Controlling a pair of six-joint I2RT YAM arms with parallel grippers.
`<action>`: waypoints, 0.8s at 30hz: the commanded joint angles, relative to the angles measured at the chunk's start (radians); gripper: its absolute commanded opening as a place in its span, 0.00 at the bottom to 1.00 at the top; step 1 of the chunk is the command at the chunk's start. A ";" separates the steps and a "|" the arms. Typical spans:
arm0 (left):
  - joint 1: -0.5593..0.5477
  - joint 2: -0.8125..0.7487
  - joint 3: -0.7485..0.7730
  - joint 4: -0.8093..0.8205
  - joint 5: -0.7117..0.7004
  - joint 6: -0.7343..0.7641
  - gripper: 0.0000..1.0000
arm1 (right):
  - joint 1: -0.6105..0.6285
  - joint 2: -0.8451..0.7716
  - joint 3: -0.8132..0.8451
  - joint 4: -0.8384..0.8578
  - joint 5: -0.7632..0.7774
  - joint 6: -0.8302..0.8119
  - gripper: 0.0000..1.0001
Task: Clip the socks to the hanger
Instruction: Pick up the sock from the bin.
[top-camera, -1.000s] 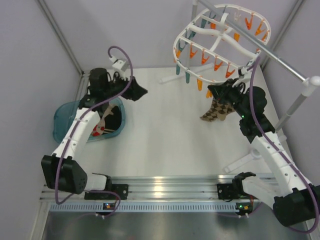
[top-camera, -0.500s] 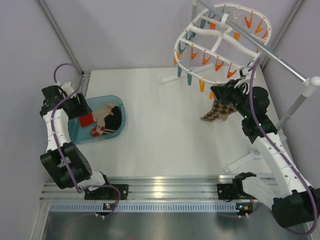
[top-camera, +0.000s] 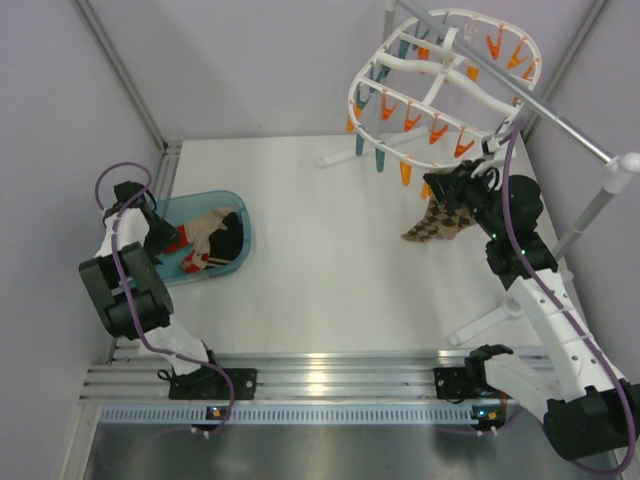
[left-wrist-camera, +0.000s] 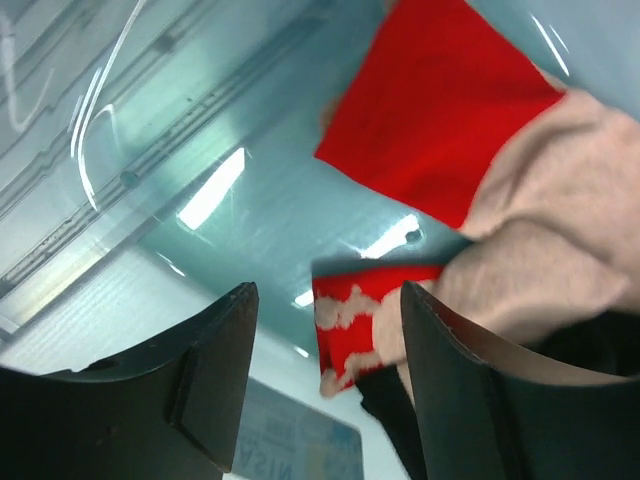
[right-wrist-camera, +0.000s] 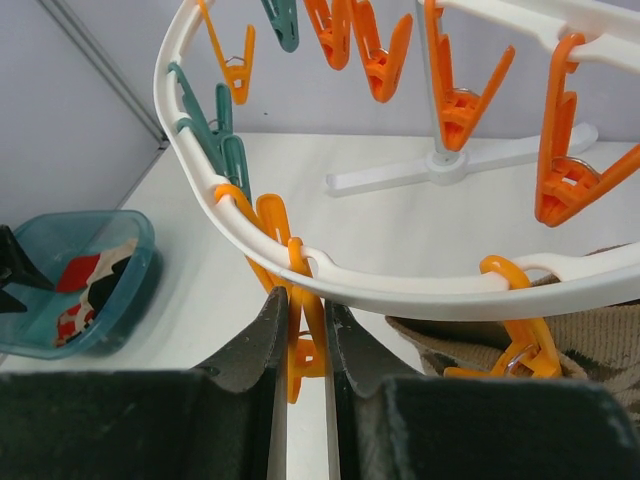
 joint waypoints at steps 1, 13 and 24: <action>-0.039 0.012 0.046 0.078 -0.149 -0.130 0.63 | -0.014 -0.025 0.015 -0.002 -0.013 -0.022 0.00; -0.071 0.154 0.207 0.075 -0.204 -0.224 0.61 | -0.018 -0.009 0.034 -0.002 -0.008 -0.027 0.00; -0.096 0.268 0.252 0.069 -0.169 -0.246 0.60 | -0.018 0.012 0.074 -0.045 0.010 -0.039 0.00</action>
